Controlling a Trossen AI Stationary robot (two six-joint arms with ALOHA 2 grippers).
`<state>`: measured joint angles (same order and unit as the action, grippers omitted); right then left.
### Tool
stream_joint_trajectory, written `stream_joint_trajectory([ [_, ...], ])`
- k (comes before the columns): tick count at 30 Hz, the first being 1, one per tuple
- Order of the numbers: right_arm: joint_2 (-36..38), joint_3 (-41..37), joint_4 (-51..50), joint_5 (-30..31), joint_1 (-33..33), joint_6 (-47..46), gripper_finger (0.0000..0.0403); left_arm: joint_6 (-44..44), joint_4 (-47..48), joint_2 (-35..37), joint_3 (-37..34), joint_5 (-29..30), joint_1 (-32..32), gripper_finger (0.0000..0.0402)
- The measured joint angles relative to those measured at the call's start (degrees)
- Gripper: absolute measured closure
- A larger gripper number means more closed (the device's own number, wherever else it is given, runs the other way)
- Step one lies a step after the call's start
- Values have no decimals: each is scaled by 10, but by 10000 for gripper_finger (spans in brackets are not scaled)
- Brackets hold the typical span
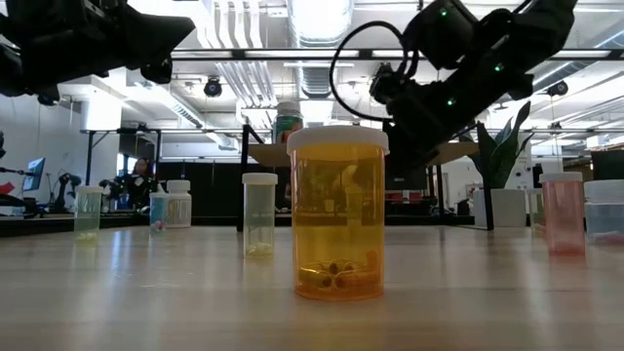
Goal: Pick and place medicine bottles onto shelf by color
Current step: Put the top right yellow pill bottle on the shelf
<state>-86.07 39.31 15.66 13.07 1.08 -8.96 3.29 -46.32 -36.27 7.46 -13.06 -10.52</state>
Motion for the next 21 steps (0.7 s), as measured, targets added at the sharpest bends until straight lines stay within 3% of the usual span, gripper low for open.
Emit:
stream_joint_trajectory([
  [6,-31,17,1,-10,-5,26,161,0,1,-1,0,0,0,395],
  [21,-41,27,1,-15,-6,25,301,0,0,0,-2,0,0,395],
])
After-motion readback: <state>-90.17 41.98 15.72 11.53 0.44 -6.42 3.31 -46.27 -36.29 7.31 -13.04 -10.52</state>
